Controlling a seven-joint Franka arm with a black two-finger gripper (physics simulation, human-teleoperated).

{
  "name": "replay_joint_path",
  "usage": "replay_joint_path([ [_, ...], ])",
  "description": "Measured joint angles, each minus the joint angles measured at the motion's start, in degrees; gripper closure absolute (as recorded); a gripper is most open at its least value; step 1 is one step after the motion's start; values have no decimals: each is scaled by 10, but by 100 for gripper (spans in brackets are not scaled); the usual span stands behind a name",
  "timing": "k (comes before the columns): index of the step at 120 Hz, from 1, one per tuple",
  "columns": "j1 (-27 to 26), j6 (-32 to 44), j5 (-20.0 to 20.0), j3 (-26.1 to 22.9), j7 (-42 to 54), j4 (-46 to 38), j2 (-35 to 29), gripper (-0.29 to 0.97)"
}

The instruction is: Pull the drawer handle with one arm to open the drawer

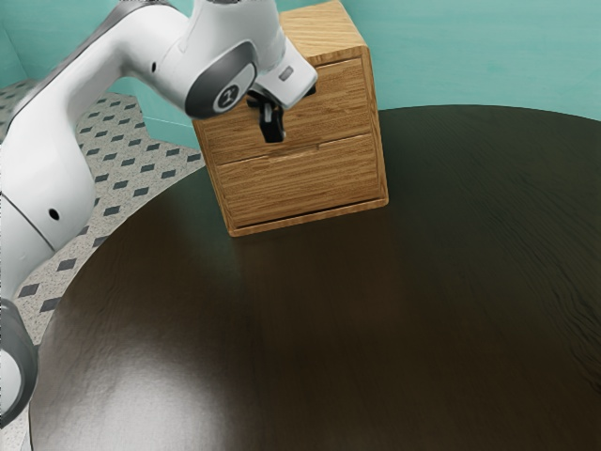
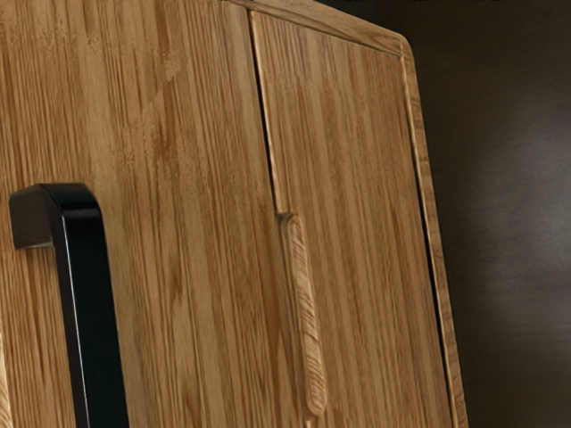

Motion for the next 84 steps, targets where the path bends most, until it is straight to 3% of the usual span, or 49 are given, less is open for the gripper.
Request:
replay_joint_path([
  [84, -1, 47, 2, 8, -6, -15, 2, 0],
])
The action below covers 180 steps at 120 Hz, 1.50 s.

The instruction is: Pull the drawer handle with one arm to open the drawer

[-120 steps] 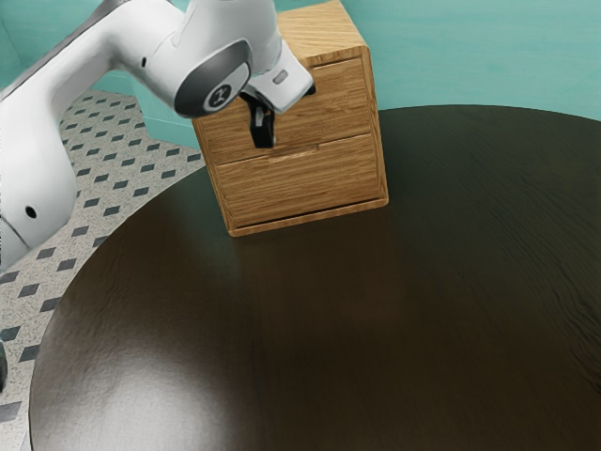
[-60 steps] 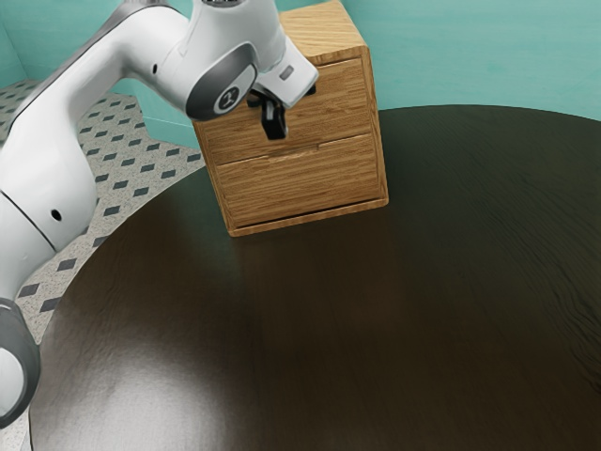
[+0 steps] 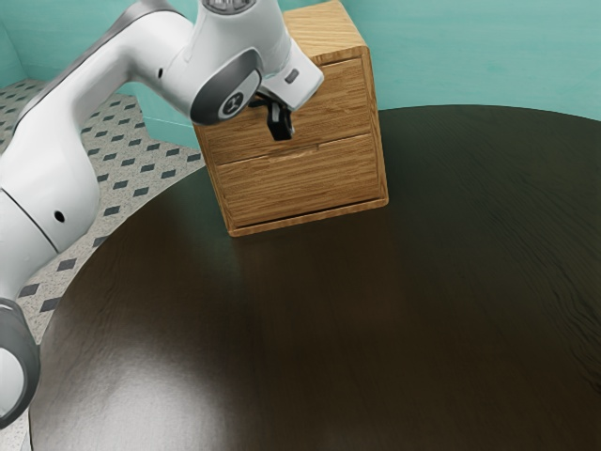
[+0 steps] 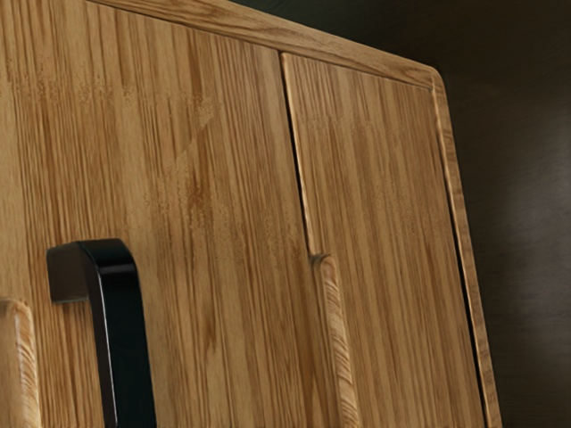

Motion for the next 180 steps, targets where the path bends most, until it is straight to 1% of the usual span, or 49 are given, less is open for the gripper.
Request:
replay_joint_path([
  [21, -1, 1, -2, 1, -8, -11, -7, 0],
  [29, -35, 1, 0, 26, -10, 49, -45, 0],
  [34, -48, 2, 0, 34, -10, 80, -64, 0],
  [50, -58, 22, 2, 60, -11, 104, -87, -1],
  [83, -57, 63, 2, 75, -14, 113, -90, 0],
  [111, -51, 77, -5, 81, -16, 110, -100, 0],
  [136, -51, 82, -23, 93, -18, 105, -102, -2],
  [150, -51, 83, -34, 94, -19, 98, -99, 0],
  [167, -45, 84, -57, 94, -20, 80, -90, -2],
  [180, -43, 85, -67, 94, -22, 66, -80, 7],
])
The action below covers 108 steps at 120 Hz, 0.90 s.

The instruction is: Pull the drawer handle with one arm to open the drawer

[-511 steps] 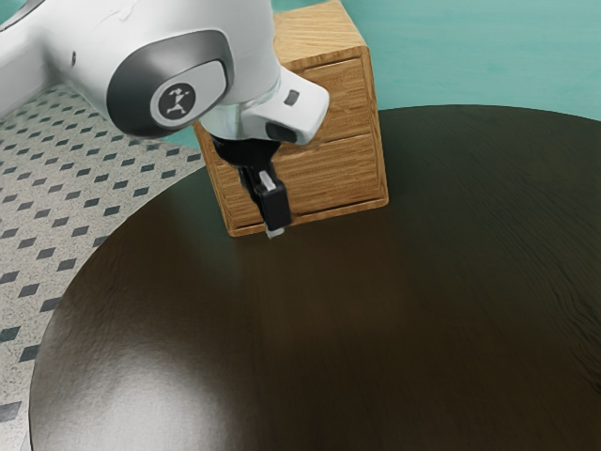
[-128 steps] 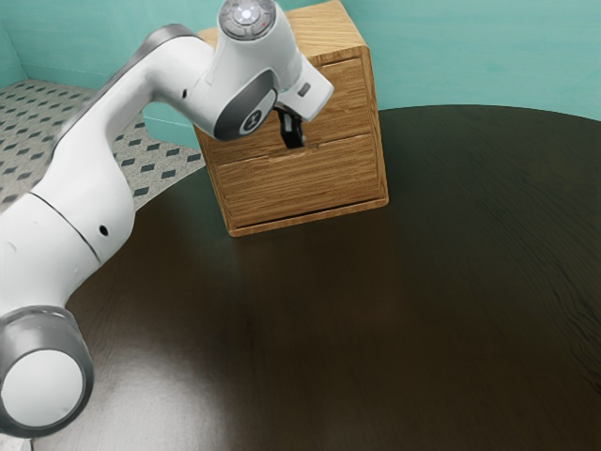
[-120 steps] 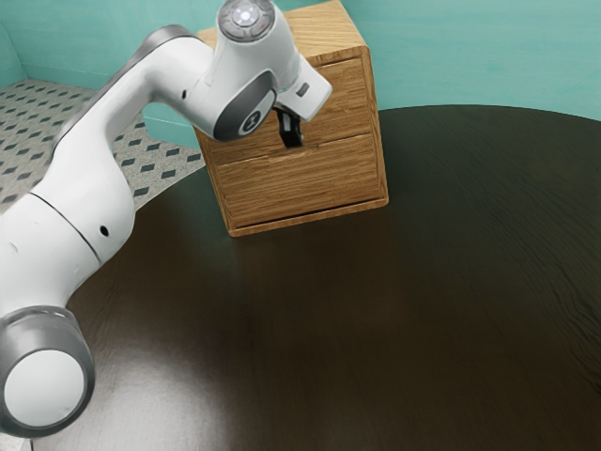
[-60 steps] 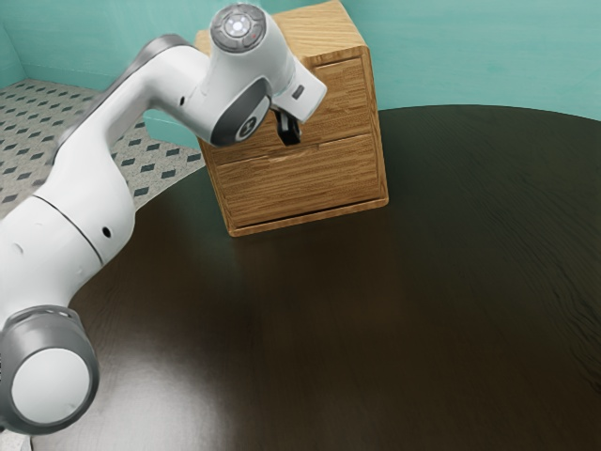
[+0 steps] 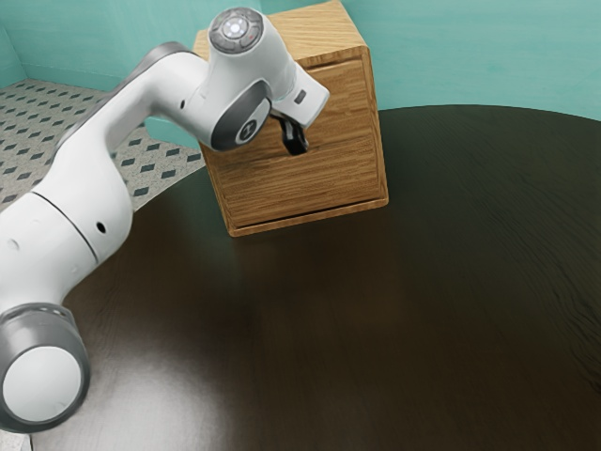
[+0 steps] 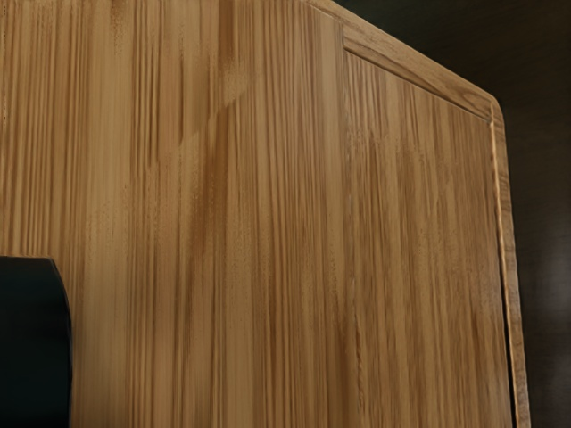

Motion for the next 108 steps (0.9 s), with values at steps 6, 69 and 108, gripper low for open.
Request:
replay_joint_path([
  [6, 0, 0, -3, 0, -1, -3, 3, 10],
  [69, 5, -1, -51, 5, -16, -111, 73, 6],
  [108, -10, 0, -71, 21, -29, -134, 100, 23],
])
